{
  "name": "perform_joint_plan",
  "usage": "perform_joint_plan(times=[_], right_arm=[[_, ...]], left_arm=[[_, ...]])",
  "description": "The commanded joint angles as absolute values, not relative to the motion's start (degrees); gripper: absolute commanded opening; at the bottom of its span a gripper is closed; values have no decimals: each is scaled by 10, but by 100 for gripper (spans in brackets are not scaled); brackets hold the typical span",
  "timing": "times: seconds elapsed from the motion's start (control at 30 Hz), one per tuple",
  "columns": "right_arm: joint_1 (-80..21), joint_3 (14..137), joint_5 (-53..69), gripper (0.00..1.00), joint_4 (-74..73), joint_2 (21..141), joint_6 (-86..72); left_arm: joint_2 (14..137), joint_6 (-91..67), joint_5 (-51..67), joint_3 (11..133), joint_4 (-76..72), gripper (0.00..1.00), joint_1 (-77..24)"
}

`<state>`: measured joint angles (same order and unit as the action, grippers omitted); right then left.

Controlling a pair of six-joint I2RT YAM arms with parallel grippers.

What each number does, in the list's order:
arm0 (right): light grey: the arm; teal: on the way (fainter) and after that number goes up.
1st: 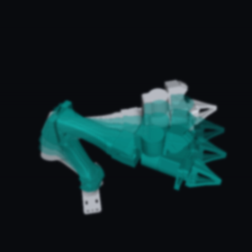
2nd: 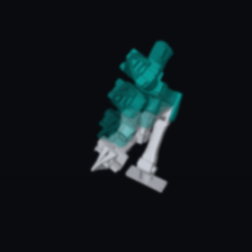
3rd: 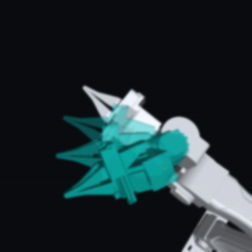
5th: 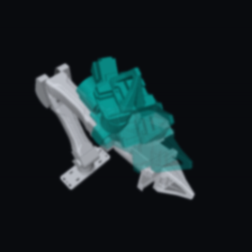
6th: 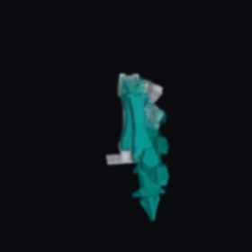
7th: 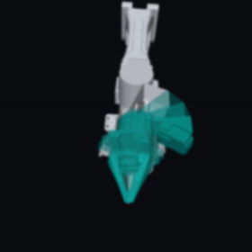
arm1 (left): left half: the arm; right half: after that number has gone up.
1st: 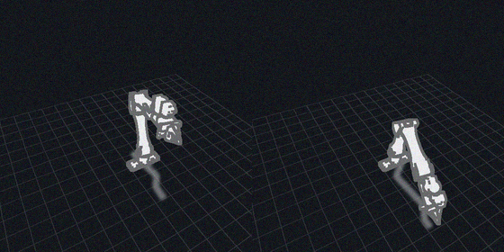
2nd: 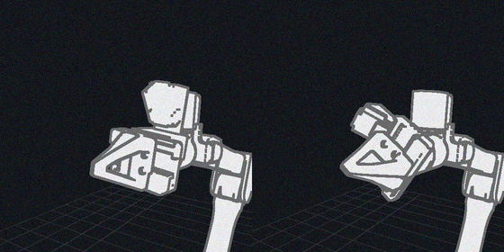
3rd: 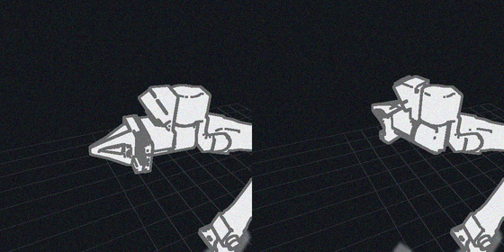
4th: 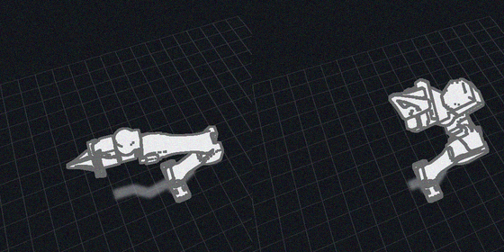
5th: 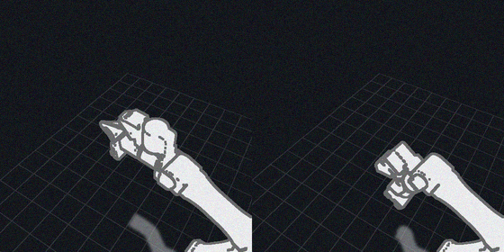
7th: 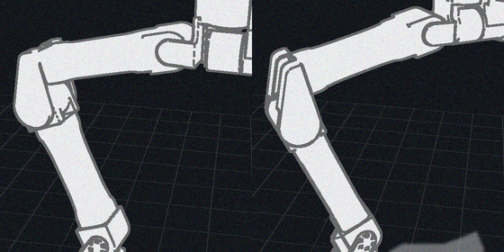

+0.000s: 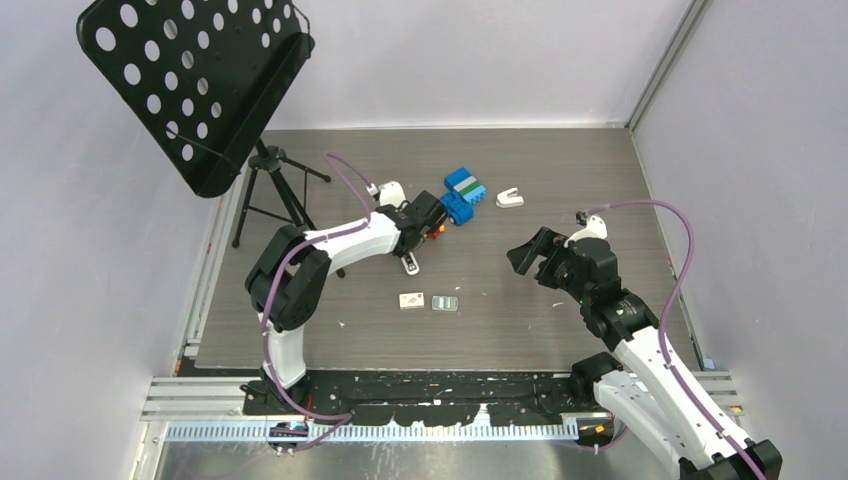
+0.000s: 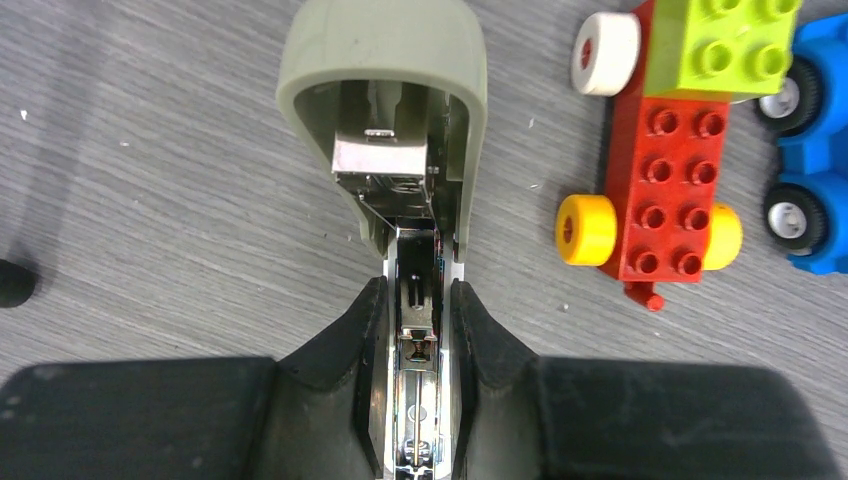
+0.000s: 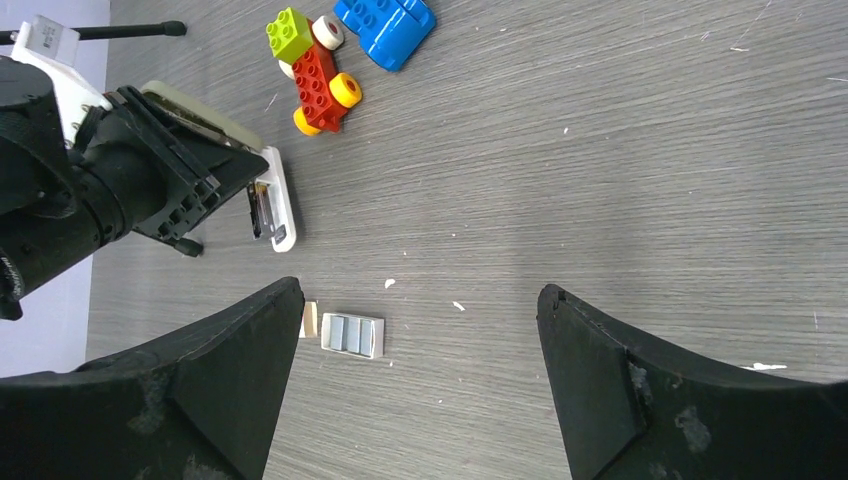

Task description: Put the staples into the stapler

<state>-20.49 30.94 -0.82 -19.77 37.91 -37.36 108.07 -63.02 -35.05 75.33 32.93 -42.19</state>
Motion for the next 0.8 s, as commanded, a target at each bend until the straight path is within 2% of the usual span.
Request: perform_joint_plan(times=[0.0, 0.07, 0.23, 0.4, 0.63, 0.77], right_arm=[[-204, 314, -14, 91, -191, 378, -364], [-204, 313, -14, 91, -192, 380, -364], [-204, 316, -11, 91, -194, 385, -363], [-204, 319, -10, 91, -197, 387, -362], [-204, 338, -8, 91, -216, 416, -360], [-204, 363, -10, 91, -231, 461, -356]], left_arm=[[1087, -660, -364, 761, 349, 0, -420], [1087, -661, -359, 755, 344, 2, -420], [1083, -656, -341, 740, 328, 24, -420], [1061, -653, -321, 723, 313, 37, -420], [1002, -653, -295, 692, 305, 68, -420], [935, -639, -277, 650, 287, 82, -420]])
